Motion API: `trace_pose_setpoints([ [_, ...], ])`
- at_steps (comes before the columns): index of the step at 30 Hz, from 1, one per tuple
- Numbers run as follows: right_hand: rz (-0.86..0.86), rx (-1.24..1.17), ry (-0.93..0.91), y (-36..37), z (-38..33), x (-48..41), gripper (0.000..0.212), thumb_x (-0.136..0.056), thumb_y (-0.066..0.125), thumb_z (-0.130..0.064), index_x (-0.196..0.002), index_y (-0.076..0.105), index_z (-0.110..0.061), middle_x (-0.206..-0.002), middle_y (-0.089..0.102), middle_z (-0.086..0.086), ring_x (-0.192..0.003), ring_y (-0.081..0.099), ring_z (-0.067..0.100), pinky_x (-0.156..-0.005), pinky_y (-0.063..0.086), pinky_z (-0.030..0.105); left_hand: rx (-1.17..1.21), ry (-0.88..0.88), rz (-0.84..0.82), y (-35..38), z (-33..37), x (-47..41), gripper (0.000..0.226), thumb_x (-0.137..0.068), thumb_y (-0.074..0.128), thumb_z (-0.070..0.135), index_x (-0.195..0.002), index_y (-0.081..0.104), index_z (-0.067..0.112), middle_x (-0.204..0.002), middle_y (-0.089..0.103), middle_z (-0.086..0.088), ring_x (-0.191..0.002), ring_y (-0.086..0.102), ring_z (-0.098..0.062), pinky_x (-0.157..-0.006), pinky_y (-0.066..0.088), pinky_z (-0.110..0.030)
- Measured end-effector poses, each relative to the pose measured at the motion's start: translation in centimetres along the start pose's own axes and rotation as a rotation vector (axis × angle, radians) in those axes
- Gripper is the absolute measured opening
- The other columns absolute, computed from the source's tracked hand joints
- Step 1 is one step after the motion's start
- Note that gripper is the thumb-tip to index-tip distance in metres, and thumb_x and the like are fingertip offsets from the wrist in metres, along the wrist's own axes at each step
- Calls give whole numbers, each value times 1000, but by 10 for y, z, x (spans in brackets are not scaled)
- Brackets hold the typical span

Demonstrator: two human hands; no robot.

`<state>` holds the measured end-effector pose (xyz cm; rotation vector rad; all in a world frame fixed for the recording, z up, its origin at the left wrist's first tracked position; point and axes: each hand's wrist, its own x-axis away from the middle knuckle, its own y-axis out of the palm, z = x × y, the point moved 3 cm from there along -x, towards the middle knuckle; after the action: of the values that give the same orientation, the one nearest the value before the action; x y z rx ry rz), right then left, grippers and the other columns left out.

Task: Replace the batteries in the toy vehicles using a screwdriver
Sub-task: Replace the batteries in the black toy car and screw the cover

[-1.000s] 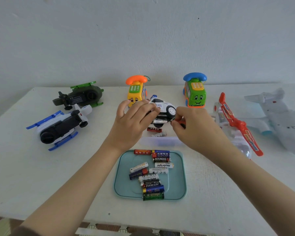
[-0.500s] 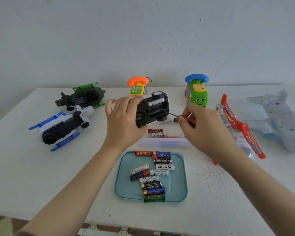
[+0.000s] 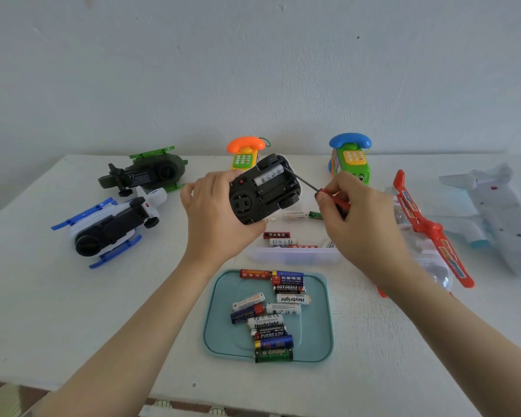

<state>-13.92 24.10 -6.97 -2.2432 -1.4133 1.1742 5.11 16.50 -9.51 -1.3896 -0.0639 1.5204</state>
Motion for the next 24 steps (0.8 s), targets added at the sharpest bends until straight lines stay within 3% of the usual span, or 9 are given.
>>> trace_pose_setpoints([
  [5,-9,-2,11,2,1,0,16,-91,60,-15,-77,53,-9,-50,48,-1,-56,45,16,-49,35,27,48,26,4,1,-2,1,64,-53,77,31,-110,62,5,-100,62,-5,-97,50,-18,-84,23,-26],
  [10,-19,-105,124,9,4,2,18,-92,59,-14,-77,56,-4,-52,47,-3,-52,45,5,-47,34,12,73,42,-6,4,0,2,61,-55,77,27,-108,61,2,-99,62,-9,-96,48,-19,-84,26,-25],
  [20,-121,-149,103,5,9,7,17,-89,63,-10,-74,59,-3,-58,56,14,-50,41,8,-48,34,15,18,82,-20,6,-3,0,60,-58,74,30,-110,61,3,-100,62,-9,-96,50,-21,-86,24,-24],
  [24,-155,-161,86,10,1,13,18,-90,62,-11,-73,58,-9,-52,51,0,-46,43,4,-46,34,13,-67,106,-6,9,4,0,57,-62,68,37,-111,59,11,-101,62,-6,-95,49,-20,-85,24,-30],
])
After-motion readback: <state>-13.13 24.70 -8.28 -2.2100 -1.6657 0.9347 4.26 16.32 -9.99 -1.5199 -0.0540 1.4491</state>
